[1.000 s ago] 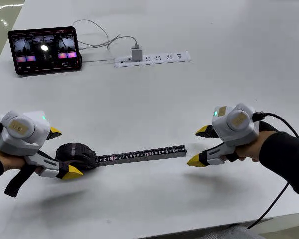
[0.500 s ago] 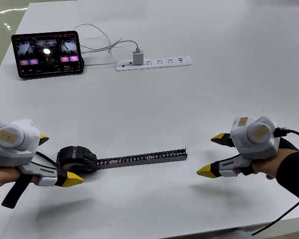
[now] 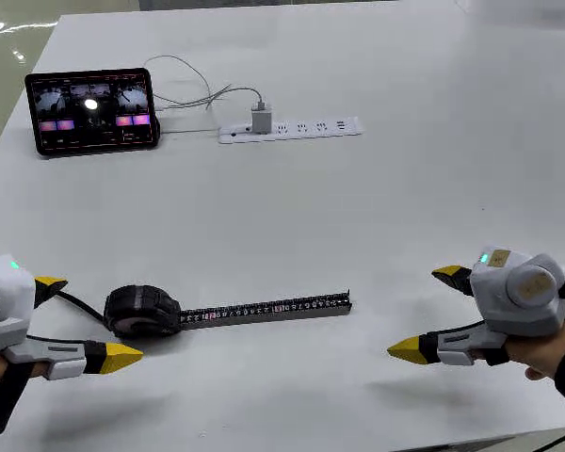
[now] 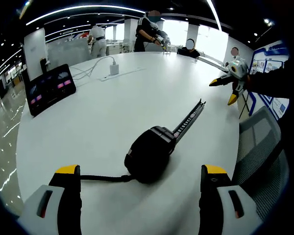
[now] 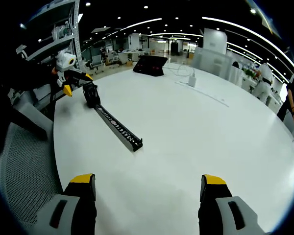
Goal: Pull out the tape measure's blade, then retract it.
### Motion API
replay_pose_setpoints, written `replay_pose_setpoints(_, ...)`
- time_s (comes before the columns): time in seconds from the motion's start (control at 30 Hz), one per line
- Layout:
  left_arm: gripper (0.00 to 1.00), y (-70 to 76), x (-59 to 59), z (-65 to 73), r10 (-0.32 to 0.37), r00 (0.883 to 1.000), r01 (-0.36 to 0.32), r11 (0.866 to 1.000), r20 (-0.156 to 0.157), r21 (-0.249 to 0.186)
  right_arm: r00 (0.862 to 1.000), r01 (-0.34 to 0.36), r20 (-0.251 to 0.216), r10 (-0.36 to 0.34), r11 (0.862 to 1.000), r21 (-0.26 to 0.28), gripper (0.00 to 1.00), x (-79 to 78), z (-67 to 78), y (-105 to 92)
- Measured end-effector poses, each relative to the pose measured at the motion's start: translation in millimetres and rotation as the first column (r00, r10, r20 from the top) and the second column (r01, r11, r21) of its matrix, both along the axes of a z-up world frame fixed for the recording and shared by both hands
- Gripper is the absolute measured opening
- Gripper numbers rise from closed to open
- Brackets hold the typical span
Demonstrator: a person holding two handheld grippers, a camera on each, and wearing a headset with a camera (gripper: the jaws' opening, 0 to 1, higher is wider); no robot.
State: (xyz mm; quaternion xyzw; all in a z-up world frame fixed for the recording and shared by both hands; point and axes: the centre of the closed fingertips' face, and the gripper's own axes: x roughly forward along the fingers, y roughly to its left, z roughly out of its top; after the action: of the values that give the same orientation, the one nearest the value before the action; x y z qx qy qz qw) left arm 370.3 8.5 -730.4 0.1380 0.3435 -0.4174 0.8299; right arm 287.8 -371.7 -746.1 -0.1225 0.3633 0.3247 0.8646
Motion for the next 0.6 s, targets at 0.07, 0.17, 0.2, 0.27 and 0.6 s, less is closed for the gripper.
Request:
replay_pose_setpoints(0.07,0.99,6.9,0.5,-1.1,0.035,0.999,-0.035,0.999,0.016,0.008,1.0,0.011,0.01,-0.011,1.0,0.01,0.88,-1.2,2.8,-3.2)
replay_pose_setpoints(0.17,0.99,8.8,-3.0,0.8,0.051,0.998,-0.051,0.999,0.028,-0.016,1.0,0.021,0.019,-0.021,1.0,0.005,0.9,-5.5,3.8,-6.7)
replay_pose_setpoints(0.2,0.99,9.5,-4.4,1.3,0.056,0.998,-0.055,0.998,0.03,-0.019,0.999,0.027,0.023,-0.027,1.0,0.006,0.91,-7.0,4.5,-7.4)
replay_pose_setpoints(0.27,0.99,8.4,-6.5,3.5,0.056,0.998,-0.055,0.998,0.04,-0.032,0.999,0.033,0.023,-0.033,0.999,0.011,0.93,-7.2,4.8,-10.4)
replay_pose_setpoints(0.6,0.99,8.9,-27.0,3.5,0.064,0.996,-0.059,0.996,0.067,-0.073,0.997,0.048,0.057,-0.05,0.998,0.031,0.99,-24.0,14.3,-15.3)
